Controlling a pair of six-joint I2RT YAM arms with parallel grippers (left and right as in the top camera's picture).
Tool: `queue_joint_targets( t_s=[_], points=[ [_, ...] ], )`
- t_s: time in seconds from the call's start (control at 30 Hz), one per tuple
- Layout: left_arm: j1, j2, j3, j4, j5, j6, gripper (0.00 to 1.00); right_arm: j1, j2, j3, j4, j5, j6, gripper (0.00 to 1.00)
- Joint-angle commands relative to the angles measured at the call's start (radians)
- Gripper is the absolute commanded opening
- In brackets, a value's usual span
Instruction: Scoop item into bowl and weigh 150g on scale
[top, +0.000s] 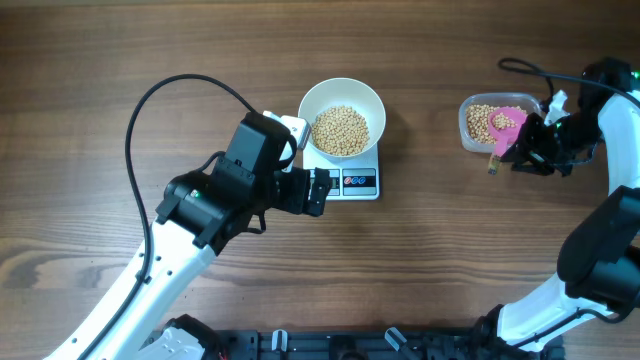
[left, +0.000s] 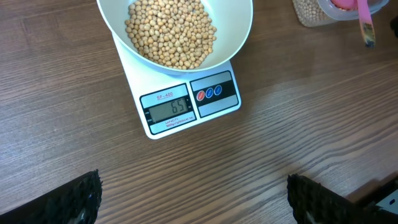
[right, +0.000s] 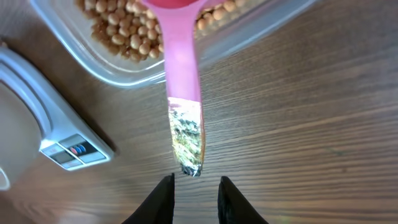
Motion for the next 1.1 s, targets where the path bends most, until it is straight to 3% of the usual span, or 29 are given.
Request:
queue_joint_targets(
  t_s=[0.0,0.1,0.17,0.2,0.23,0.47,0.6,0.73,0.9,1.0,1.07],
  points=[
    [-0.005,-0.001,-0.004,0.002,-0.010,0.021,1.00,-0.027,-0.076,0.016,0.024,-0.020,0.126,0.24],
    [-0.005,-0.001,-0.004,0.002,-0.010,0.021,1.00,-0.069,-0.152,0.016,0.057,-0.035,0.169,0.31],
    [-0.005,-0.001,-0.004,0.002,-0.010,0.021,1.00,-0.094,-0.186,0.016,0.068,-0.035,0.177,0.45],
    [-0.005,-0.001,-0.004,0.002,-0.010,0.021,1.00,-0.105,-0.197,0.016,0.070,-0.035,0.182,0.78],
    [-0.005,-0.001,-0.004,0.002,-0.010,0.021,1.00,-0.111,-0.202,0.016,0.069,-0.035,0.199,1.00],
    [-0.005,-0.001,-0.004,0.002,-0.010,0.021,1.00,-0.087,-0.204,-0.106,0.116,-0.087,0.390,1.00],
    [-0.005,-0.001,-0.004,0.002,-0.010,0.021,1.00,-0.090,-0.222,-0.290,0.343,-0.238,0.546,1.00],
    [-0.005,-0.001,-0.004,0.002,-0.010,0.021,1.00,-0.090,-0.222,-0.415,0.534,-0.385,0.591,1.00],
    [-0.005,-0.001,-0.004,0.002,-0.010,0.021,1.00,-0.090,-0.221,-0.475,0.608,-0.390,0.615,0.99],
    [-0.005,-0.001,-0.004,0.002,-0.010,0.021,1.00,-0.090,-0.221,-0.480,0.607,-0.358,0.615,0.92],
    [-0.005,-0.001,-0.004,0.002,-0.010,0.021,1.00,-0.090,-0.221,-0.480,0.608,-0.330,0.615,0.77]
  ],
)
